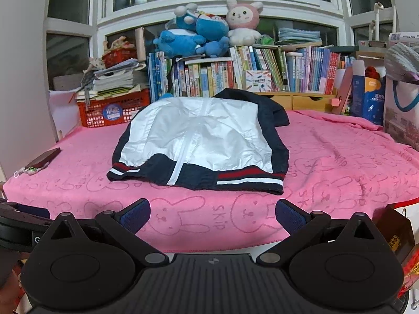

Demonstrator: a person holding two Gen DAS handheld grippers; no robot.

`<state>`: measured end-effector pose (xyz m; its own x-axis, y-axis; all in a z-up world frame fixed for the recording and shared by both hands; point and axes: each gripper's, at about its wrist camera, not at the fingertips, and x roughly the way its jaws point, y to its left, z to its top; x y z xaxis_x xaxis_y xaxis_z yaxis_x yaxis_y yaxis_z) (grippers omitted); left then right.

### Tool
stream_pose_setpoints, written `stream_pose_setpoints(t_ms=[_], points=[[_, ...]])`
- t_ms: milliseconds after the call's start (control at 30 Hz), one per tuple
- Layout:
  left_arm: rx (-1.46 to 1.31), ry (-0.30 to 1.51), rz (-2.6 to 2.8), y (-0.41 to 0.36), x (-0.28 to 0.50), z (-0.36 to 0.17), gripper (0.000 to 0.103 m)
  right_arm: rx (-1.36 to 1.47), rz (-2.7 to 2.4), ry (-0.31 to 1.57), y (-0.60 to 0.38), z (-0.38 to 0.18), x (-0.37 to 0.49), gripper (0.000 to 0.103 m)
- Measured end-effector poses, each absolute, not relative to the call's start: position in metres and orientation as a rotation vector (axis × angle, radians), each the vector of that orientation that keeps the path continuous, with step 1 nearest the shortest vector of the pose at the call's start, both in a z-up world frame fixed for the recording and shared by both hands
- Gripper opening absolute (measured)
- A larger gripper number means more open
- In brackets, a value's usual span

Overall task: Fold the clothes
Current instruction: 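Approach the navy-and-white jacket with both grippers open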

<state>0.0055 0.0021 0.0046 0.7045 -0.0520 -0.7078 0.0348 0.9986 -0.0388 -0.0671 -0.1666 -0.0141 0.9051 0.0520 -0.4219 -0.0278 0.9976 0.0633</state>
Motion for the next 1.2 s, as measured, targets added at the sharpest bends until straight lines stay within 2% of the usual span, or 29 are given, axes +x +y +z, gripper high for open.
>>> stream_pose_setpoints(t_ms=[133,233,367,1200], points=[[-0.081,0.822,-0.071,0.019,0.022,0.018,0.103,0.070,0.045,0.438,-0.168,-0.012,-0.067,0.103],[-0.009,0.815,-0.029,0.008,0.026,0.026,0.103,0.073,0.046,0.441,-0.164,-0.015,-0.066,0.103],[0.030,0.780,-0.001,0.000,0.002,0.003,0.103,0.073,0.047,0.442,-0.165,-0.017,-0.067,0.103],[0.030,0.780,-0.013,0.000,-0.003,-0.012,0.103,0.048,0.040,0.463,-0.163,-0.017,-0.067,0.103]])
